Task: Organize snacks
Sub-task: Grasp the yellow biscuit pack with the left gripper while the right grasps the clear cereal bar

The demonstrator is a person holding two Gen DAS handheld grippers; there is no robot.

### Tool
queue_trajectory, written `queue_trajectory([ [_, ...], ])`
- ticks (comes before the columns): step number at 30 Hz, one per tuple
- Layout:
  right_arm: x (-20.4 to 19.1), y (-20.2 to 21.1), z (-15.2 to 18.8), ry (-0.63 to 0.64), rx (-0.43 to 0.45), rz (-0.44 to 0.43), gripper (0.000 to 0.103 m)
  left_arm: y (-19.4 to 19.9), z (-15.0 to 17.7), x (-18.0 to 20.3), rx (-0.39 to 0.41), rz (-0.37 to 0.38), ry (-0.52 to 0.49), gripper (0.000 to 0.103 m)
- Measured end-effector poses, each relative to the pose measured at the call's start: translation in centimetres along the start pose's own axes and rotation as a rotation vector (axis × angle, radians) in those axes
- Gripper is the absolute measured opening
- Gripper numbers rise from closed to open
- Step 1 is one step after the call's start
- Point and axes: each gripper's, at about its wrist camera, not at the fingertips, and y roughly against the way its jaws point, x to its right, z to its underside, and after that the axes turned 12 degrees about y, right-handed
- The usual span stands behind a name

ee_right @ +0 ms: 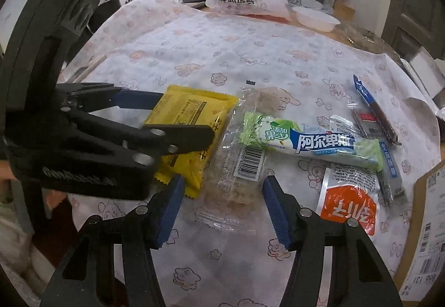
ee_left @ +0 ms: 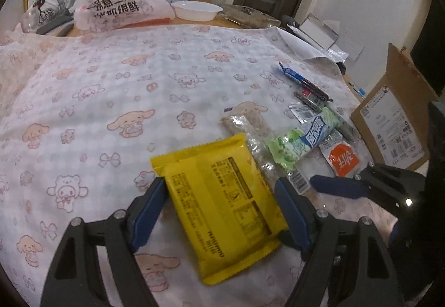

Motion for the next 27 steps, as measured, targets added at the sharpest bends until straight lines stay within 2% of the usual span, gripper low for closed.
queue_trajectory([
  [3, -0.4, 0.1, 0.1, 0.021, -0.004, 0.025, 0.045, -0.3, 0.2, 0.6, 0.025, -0.039, -0.040, 0.076],
  [5, -0.6, 0.2, 0.2, 0.041, -0.011, 0.039, 0.043, -0.3, 0.2, 0.4, 0.025, -0.031, -0.047, 0.076],
  [13, -0.5, 1.5, 1.9, 0.091, -0.018, 0.013, 0.042, 0.6, 0.3, -1.2, -0.004, -0.009, -0.101, 0.076],
  [18, -0.7, 2.5, 3.1, 0.148, -0.047, -0.015, 0.043, 1.6, 0.3, -2.7, -0.007, -0.053, -0.081, 0.076],
  [22, -0.5, 2.9, 2.9, 0.095, -0.032, 0.014, 0.045, 1.8, 0.5, -3.2, -0.021, -0.064, -0.037, 0.077],
  [24, -0.3, 2.7, 2.4, 0.050, -0.009, 0.029, 0.047, 1.6, 0.6, -3.1, -0.020, -0.069, -0.025, 0.081],
  [27, -0.2, 1.6, 1.7, -0.015, -0.001, 0.055, 0.049, 1.4, 1.0, -2.5, 0.005, -0.101, -0.025, 0.083],
])
